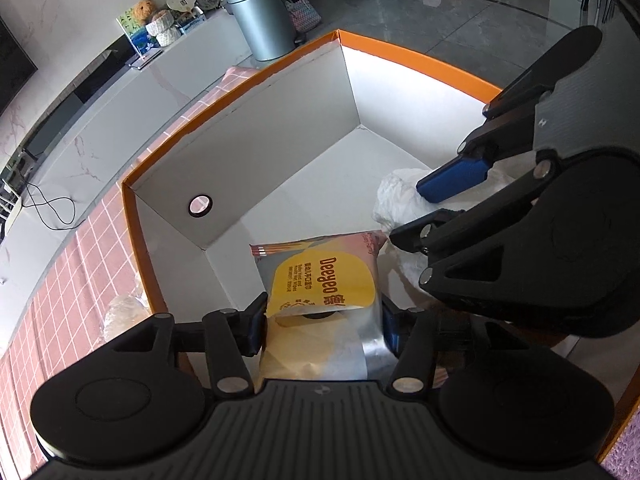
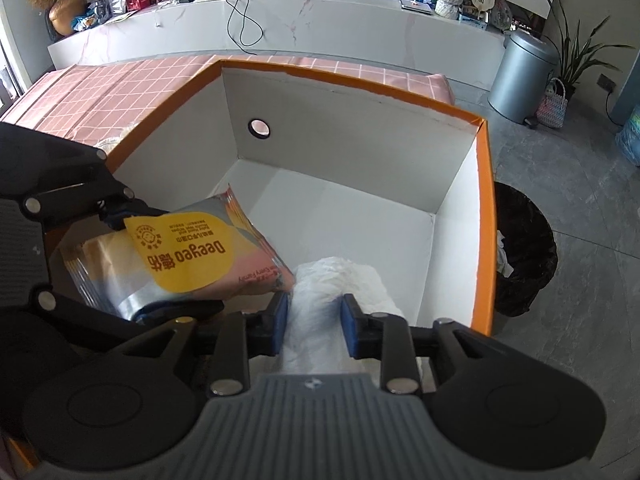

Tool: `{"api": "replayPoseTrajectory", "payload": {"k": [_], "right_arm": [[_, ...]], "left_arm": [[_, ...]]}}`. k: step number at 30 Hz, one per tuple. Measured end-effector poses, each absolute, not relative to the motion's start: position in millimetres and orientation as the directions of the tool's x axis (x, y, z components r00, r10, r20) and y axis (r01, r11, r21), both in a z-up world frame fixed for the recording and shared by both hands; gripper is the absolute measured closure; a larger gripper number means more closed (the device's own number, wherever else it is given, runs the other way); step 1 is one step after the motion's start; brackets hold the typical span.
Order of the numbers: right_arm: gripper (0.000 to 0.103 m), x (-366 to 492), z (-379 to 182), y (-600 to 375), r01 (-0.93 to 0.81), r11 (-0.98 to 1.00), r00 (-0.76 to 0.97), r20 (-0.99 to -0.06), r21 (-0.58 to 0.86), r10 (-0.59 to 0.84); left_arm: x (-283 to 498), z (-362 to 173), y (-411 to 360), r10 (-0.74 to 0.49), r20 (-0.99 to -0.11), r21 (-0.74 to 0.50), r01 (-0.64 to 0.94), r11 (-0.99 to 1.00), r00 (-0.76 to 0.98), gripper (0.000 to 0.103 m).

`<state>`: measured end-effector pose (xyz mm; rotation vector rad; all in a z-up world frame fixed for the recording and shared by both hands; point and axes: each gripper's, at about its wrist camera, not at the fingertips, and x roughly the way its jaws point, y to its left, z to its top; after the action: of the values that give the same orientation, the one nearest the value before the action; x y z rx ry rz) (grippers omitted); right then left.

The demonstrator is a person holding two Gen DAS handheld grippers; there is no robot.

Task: Organize soft objects
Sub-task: 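Lower both bags into the box and open both grippers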

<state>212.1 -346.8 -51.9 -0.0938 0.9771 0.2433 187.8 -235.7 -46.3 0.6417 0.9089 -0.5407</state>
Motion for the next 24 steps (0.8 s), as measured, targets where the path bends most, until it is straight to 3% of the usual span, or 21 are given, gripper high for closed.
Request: {"api": "replayPoseTrajectory", "payload": {"k": [4, 10, 24], "right_arm": [[0.065, 211.5, -46.3, -346.2, -0.247, 0.969, 0.541, -0.826, 0.027, 0.16], [0.053, 205.2, -31.5, -346.3, -0.242, 0.97, 0.575, -0.805, 0.007, 0.149], [0.048, 177.0, 1.5, -347.8, -0.203, 0.979, 0.647, -0.754, -0.021, 0.118]], "left_arm": [[187.0, -39.6, -232.1, -0.175, -0.841, 0.258, 0.664, 0.702, 0.512, 0.024], [181.1, -22.2, -224.5, -0.197, -0.818, 0.255, 0.648, 0.717, 0.54, 0.017], [156.7, 14.5, -190.7, -0.234, -0.762, 0.236, 0.596, 0.767, 0.604, 0.017]]}}
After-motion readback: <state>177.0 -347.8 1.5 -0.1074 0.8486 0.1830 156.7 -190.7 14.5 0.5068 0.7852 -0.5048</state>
